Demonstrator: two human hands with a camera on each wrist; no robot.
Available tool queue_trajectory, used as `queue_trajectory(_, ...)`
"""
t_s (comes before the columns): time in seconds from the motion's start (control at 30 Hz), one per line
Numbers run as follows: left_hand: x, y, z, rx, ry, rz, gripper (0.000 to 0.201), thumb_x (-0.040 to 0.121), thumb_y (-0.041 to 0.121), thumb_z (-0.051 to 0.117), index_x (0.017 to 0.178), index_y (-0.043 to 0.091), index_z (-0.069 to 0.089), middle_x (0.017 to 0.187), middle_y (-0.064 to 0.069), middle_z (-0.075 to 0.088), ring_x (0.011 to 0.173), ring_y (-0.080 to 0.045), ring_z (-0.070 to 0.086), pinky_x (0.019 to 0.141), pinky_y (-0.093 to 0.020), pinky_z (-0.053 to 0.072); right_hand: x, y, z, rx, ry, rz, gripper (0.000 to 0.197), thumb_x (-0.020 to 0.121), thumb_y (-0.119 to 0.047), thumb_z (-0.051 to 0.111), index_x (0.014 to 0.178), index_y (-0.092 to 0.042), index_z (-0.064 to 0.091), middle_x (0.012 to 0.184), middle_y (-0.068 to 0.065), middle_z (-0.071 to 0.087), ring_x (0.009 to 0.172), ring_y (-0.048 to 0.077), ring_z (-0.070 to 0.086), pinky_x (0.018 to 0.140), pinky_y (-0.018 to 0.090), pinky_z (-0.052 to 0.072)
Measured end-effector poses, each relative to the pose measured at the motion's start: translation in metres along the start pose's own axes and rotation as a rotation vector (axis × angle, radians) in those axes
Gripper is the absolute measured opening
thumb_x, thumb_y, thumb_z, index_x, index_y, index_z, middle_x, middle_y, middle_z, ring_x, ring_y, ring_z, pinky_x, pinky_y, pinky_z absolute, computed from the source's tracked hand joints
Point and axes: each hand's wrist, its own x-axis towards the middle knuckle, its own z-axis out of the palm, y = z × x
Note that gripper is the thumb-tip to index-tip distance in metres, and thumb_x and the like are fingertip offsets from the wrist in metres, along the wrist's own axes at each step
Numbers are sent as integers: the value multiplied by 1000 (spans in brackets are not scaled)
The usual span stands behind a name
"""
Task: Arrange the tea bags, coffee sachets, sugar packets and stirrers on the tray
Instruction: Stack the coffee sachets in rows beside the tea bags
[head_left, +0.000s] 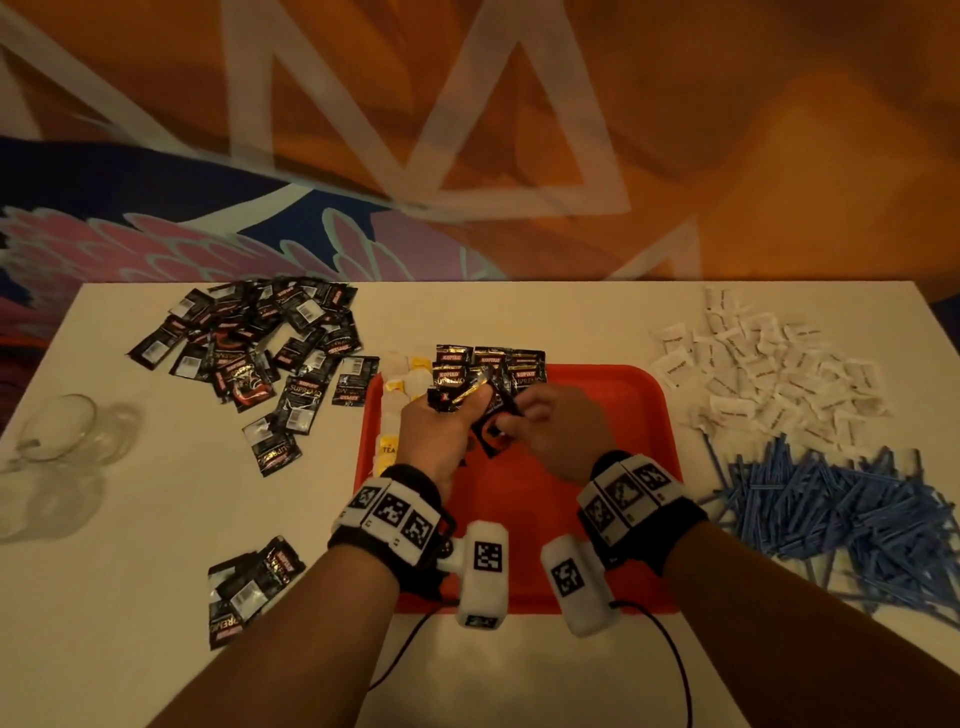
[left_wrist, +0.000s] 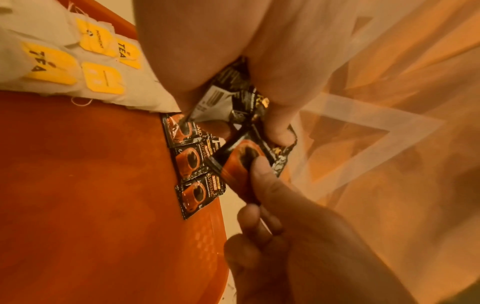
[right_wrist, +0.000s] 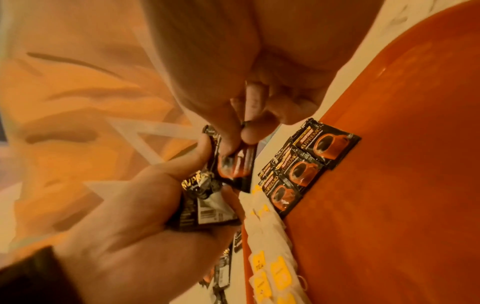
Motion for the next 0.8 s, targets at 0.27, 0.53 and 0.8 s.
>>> queue_trajectory(0.27,4,5,-14,10,71,-44,13,88,26,76,98,17,74,94,-6,77,95,-27,73,94,-52,55,6,-2,19,5,-41,34,12,82,-29,76,88,-20,73,85,-7,67,79,10,62,66,18,48)
queue_trajectory(0.53,19,7,-40,94,73,-65,18,91,19,72,80,32,67,86,3,74,83,-18,71,78,-38,59,23,5,44,-47,-120,63,22,87,-31,70,105,-18,74,82,-16,61,64,-4,51,56,9,33)
queue_trajectory(0.8,38,12,-72,132,195,-119,32,89,41,70,110,17,72,98,-3,74,95,-23,69,95,-51,55,55,12,59,-4,-21,217,9,93,-12,63,100,-7,66,77,-11,57,51,-9,54,40,5,36)
